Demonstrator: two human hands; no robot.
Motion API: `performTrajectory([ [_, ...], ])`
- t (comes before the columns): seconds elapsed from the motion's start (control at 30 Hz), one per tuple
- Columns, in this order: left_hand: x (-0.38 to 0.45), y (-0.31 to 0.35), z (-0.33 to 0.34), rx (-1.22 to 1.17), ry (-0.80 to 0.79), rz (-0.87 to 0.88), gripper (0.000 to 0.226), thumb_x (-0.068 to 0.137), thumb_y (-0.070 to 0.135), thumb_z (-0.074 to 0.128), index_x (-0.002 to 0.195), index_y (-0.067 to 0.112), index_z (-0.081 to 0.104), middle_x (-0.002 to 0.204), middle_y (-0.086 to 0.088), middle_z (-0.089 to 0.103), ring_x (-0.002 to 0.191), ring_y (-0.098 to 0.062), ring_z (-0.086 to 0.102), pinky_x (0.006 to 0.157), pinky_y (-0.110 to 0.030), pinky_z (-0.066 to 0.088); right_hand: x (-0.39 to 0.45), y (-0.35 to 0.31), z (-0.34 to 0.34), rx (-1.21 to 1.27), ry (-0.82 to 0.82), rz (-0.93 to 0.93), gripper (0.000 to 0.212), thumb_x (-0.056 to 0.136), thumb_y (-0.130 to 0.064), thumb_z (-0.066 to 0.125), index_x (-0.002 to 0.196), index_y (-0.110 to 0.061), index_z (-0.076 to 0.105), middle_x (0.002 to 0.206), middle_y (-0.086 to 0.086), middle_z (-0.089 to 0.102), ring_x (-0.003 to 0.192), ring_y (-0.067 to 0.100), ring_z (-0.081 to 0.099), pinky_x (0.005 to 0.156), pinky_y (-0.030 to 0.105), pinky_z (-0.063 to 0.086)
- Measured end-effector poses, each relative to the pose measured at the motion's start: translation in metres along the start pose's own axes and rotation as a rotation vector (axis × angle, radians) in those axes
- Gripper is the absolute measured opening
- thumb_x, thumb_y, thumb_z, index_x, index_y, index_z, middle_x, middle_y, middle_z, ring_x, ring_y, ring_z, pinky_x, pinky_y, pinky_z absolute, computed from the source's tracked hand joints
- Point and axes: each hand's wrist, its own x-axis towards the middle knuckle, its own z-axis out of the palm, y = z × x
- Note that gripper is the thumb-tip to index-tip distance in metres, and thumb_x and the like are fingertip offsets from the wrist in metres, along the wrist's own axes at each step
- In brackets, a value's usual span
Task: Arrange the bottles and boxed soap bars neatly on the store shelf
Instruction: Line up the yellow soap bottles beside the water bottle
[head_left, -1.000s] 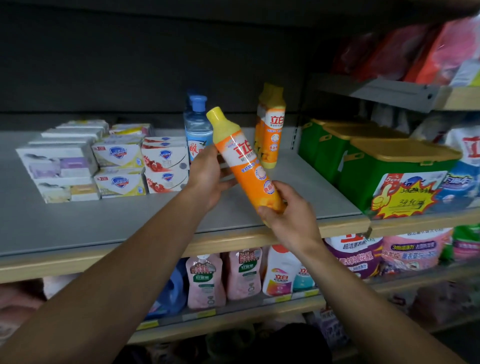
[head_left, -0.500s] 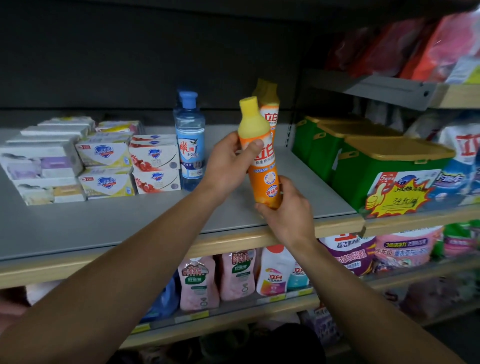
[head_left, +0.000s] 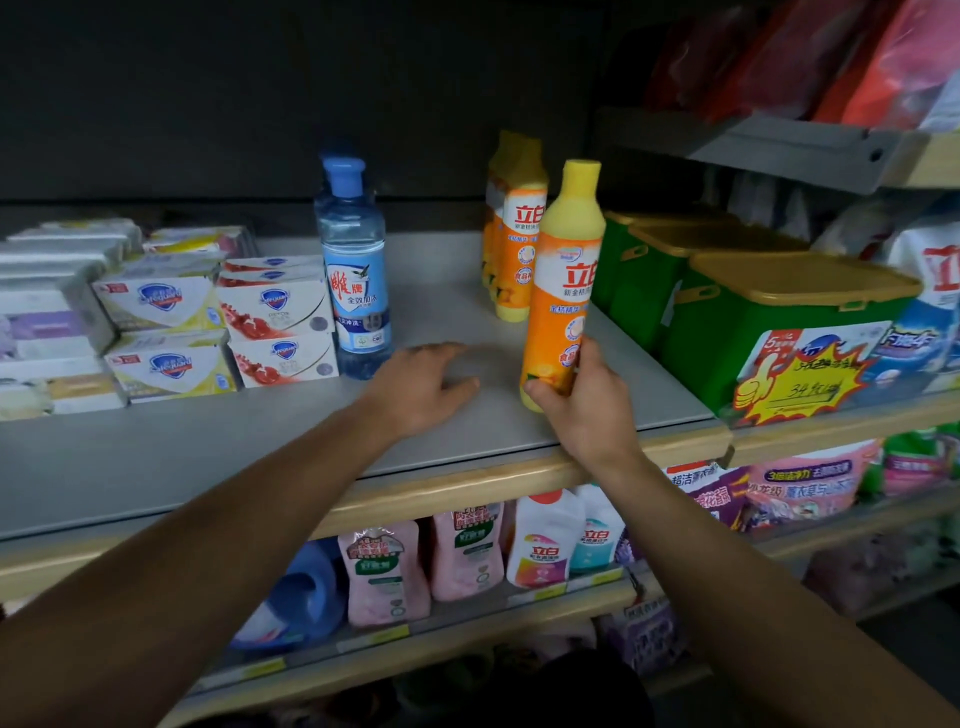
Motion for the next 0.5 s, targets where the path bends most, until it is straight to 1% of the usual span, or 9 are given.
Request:
performTrajectory([
  [0.1, -0.002, -0.014, 0.015, 0.134, -0.091, 0.018, 0.058, 0.095, 0.048, 0.05, 0.144, 0.017, 0.045, 0.149, -0.008, 0.044, 0.137, -0.024, 0.041, 0.113, -0.031, 0.031, 0.02, 0.004, 0.007, -0.029, -0.006, 0.018, 0.06, 0.083, -0.037, 0.076, 0.13, -0.014, 0.046, 0.124, 0.007, 0.063, 0.11, 0.028, 0.06, 0.082, 0.027, 0.038],
  [0.17, -0.001, -0.02, 0.022, 0.191, -0.103, 0.023, 0.06, 0.095, 0.055, 0.042, 0.145, 0.022, 0.044, 0.153, -0.005, 0.039, 0.141, -0.021, 0.034, 0.116, -0.033, 0.025, 0.036, 0.006, 0.012, -0.04, -0.006, 0.028, 0.061, 0.084, -0.037, 0.075, 0.131, -0.013, 0.046, 0.126, 0.007, 0.063, 0.111, 0.029, 0.059, 0.082, 0.027, 0.037],
  [0.23, 0.0, -0.024, 0.025, 0.188, -0.095, 0.027, 0.063, 0.093, 0.059, 0.039, 0.144, 0.024, 0.044, 0.153, -0.004, 0.039, 0.141, -0.02, 0.032, 0.117, -0.033, 0.025, 0.052, 0.008, 0.017, -0.048, -0.008, 0.039, 0.06, 0.084, -0.036, 0.075, 0.132, -0.012, 0.046, 0.128, 0.008, 0.062, 0.114, 0.03, 0.059, 0.083, 0.028, 0.037],
  [0.33, 0.002, -0.025, 0.025, 0.176, -0.083, 0.03, 0.068, 0.087, 0.062, 0.035, 0.143, 0.024, 0.047, 0.152, -0.002, 0.041, 0.141, -0.019, 0.033, 0.116, -0.034, 0.026, 0.076, 0.01, 0.025, -0.058, -0.023, 0.053, 0.059, 0.085, -0.035, 0.073, 0.133, -0.013, 0.046, 0.13, 0.009, 0.061, 0.117, 0.031, 0.058, 0.09, 0.033, 0.042],
  [0.5, 0.002, -0.026, 0.025, 0.137, -0.066, 0.009, 0.072, 0.08, 0.062, 0.034, 0.14, 0.027, 0.05, 0.15, 0.002, 0.043, 0.14, -0.016, 0.034, 0.116, -0.031, 0.026, 0.106, 0.015, 0.04, -0.018, -0.035, 0.07, 0.06, 0.087, -0.036, 0.071, 0.136, -0.015, 0.045, 0.133, 0.007, 0.059, 0.12, 0.029, 0.056, 0.088, 0.028, 0.037],
])
